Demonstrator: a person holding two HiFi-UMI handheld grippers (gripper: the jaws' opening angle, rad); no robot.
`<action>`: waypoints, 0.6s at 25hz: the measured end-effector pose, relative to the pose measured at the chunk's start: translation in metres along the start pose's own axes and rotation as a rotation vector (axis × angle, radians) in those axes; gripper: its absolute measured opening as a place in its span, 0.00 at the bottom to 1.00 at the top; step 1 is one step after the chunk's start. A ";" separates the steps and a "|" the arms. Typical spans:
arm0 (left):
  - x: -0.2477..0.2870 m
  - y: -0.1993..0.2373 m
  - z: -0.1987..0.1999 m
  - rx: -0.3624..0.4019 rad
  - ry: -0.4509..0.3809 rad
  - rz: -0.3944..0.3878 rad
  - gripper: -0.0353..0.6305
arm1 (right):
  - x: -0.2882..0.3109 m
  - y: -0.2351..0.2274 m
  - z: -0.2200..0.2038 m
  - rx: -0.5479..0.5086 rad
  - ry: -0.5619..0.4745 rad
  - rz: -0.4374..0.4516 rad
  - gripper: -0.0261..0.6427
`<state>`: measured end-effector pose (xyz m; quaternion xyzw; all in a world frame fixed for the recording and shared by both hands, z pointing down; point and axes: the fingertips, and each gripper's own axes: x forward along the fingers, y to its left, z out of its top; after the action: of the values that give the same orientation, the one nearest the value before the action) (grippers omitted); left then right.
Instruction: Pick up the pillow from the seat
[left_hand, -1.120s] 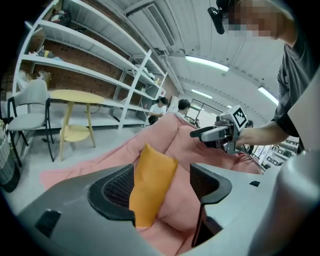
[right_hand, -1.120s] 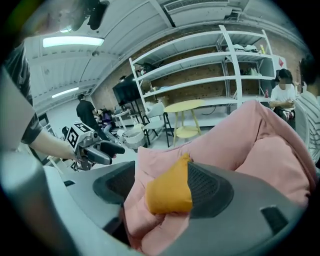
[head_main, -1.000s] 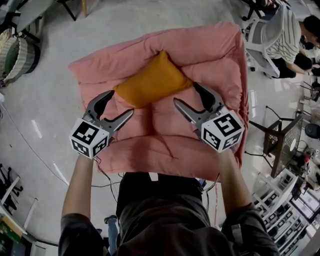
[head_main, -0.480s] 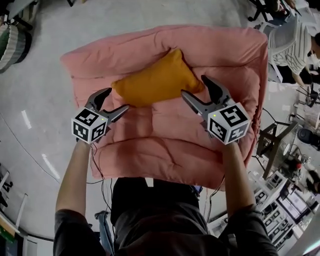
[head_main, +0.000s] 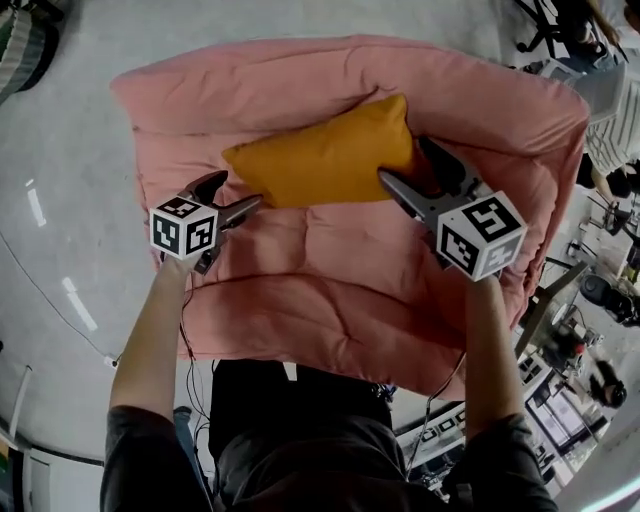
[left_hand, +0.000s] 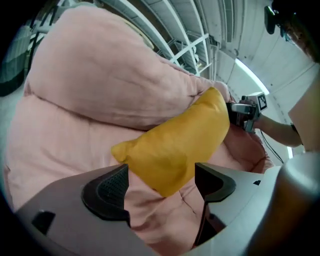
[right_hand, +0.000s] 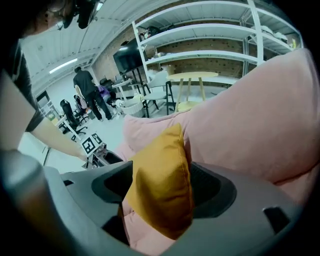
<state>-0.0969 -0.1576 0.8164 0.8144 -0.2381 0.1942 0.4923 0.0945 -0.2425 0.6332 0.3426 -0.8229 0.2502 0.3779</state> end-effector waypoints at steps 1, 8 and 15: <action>0.004 0.005 -0.004 -0.023 -0.002 -0.003 0.66 | 0.004 0.000 -0.002 -0.006 0.012 0.010 0.49; 0.023 0.015 -0.017 -0.134 -0.041 -0.099 0.67 | 0.027 -0.003 -0.010 0.012 0.069 0.080 0.52; 0.048 0.007 -0.016 -0.219 -0.079 -0.175 0.67 | 0.035 -0.005 -0.018 0.035 0.125 0.190 0.54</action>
<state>-0.0632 -0.1556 0.8552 0.7805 -0.2050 0.0914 0.5835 0.0899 -0.2466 0.6724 0.2533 -0.8220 0.3203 0.3970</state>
